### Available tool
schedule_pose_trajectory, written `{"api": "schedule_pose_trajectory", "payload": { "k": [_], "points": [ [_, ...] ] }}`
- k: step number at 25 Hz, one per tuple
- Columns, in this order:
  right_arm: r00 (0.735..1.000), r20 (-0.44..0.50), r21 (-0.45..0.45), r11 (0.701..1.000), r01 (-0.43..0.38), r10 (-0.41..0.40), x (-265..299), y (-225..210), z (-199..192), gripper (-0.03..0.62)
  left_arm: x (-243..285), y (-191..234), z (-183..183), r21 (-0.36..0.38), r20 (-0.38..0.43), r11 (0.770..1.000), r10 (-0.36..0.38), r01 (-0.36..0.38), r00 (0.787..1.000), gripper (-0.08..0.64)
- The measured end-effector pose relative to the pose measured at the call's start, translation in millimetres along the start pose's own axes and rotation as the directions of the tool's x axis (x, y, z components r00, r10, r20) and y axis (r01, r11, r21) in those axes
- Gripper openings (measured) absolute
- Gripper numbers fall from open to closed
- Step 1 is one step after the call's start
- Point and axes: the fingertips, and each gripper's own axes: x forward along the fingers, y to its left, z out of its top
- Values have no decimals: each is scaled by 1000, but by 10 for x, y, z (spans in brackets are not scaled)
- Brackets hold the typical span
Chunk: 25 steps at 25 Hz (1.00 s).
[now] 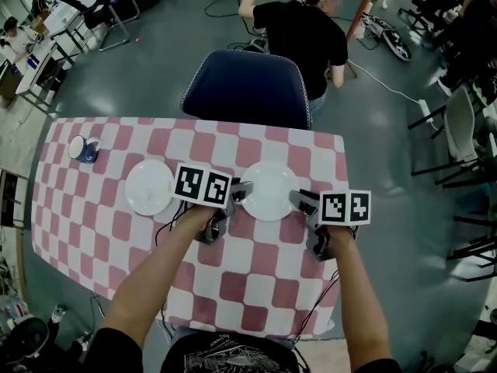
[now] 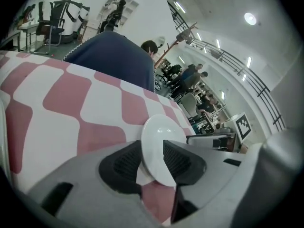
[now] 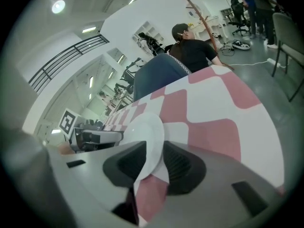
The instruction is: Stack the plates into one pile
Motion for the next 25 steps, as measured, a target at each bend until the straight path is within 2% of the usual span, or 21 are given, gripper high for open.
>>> {"api": "schedule_pose_trajectory", "payload": {
  "k": [3, 4, 9, 15, 25],
  "points": [
    [999, 14, 5, 999, 43, -43, 2, -50, 9, 62, -42, 75, -14, 27, 0, 998, 57, -57, 998, 72],
    [999, 23, 14, 999, 45, -45, -1, -49, 15, 57, -59, 88, -22, 32, 0, 997, 66, -66, 998, 61],
    [997, 67, 30, 999, 25, -27, -32, 53, 94, 44, -192, 71, 18, 29, 30, 997, 66, -67, 997, 48],
    [994, 107, -10, 1000, 9, -8, 8, 367, 217, 43, -508, 140, 120, 19, 100, 996, 81, -83, 992, 43],
    [995, 78, -85, 995, -57, 64, 379, 1125, 203, 41, -1253, 560, 91, -18, 180, 990, 140, -139, 974, 43]
  ]
}}
